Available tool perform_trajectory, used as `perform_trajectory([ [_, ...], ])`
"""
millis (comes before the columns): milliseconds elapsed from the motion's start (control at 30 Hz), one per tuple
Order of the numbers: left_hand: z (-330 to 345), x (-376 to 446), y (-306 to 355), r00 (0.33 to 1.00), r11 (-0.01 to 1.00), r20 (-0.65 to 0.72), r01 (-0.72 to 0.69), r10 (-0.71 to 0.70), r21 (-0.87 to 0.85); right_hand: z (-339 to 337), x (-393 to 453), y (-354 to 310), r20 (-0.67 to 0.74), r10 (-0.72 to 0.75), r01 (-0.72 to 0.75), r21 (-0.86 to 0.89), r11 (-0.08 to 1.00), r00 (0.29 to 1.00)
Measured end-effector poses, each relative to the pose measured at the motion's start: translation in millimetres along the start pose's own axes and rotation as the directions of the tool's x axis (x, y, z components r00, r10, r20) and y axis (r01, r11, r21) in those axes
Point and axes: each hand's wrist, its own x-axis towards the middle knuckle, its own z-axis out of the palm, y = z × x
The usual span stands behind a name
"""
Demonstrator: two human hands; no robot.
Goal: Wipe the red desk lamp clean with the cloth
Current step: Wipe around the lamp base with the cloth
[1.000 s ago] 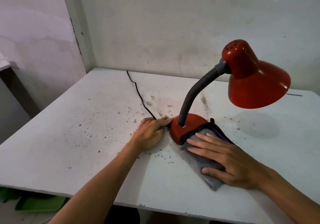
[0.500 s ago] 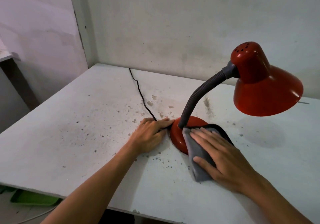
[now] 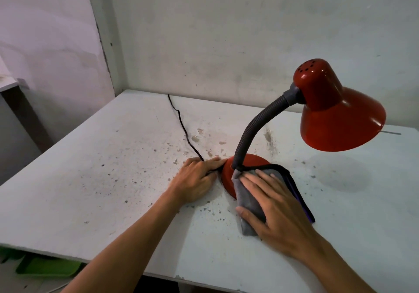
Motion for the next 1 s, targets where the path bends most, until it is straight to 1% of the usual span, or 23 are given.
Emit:
perform_trajectory([
  [267,0.0,1.5,0.5,1.000,1.000,0.007,0.024,-0.024,-0.004,-4.2,9.0,19.5,0.026,-0.129,0.128,0.025,0.991,0.991],
  [400,-1.6,1.2,1.2,1.000,1.000,0.028,0.015,-0.014,-0.012,-13.2,14.6,32.2,0.119,-0.211,0.205,0.057,0.977,0.970],
  [467,-1.5,1.2,-0.4,0.999,1.000,0.028,0.015,-0.015,-0.013,-18.0,15.1,38.5,0.133,-0.244,0.239,0.050,0.970,0.961],
  [500,-1.2,0.8,-1.7,1.000,1.000,0.023,0.017,-0.016,-0.013,-18.7,13.6,42.0,0.116,-0.234,0.232,0.033,0.972,0.965],
  [533,-0.4,1.4,-2.8,1.000,1.000,0.019,0.015,-0.014,-0.015,-18.5,11.6,46.5,0.088,-0.192,0.192,0.014,0.981,0.977],
  [600,1.3,2.2,-5.3,1.000,1.000,0.016,0.010,-0.009,-0.026,-16.7,8.7,54.1,0.053,-0.066,0.066,0.005,0.998,0.996],
  [667,2.8,3.7,-6.4,1.000,0.999,0.011,0.010,-0.010,-0.033,-14.5,14.0,59.0,0.091,-0.009,0.007,0.020,1.000,0.996],
  [733,3.5,5.0,-6.0,1.000,0.999,0.010,0.008,-0.008,-0.031,-14.3,30.3,60.1,0.157,-0.018,0.013,0.035,0.999,0.987],
  [867,1.5,3.4,-4.6,1.000,1.000,0.004,0.005,-0.005,-0.022,-23.4,75.8,56.3,0.326,-0.119,0.080,0.131,0.988,0.938],
  [933,0.9,2.6,-1.8,1.000,1.000,0.002,0.001,-0.001,-0.013,-30.7,90.4,51.4,0.354,-0.137,0.087,0.153,0.984,0.925],
  [1000,0.7,2.4,-0.4,1.000,1.000,0.003,0.004,-0.004,-0.005,-32.0,90.3,45.3,0.322,-0.115,0.075,0.133,0.988,0.940],
])
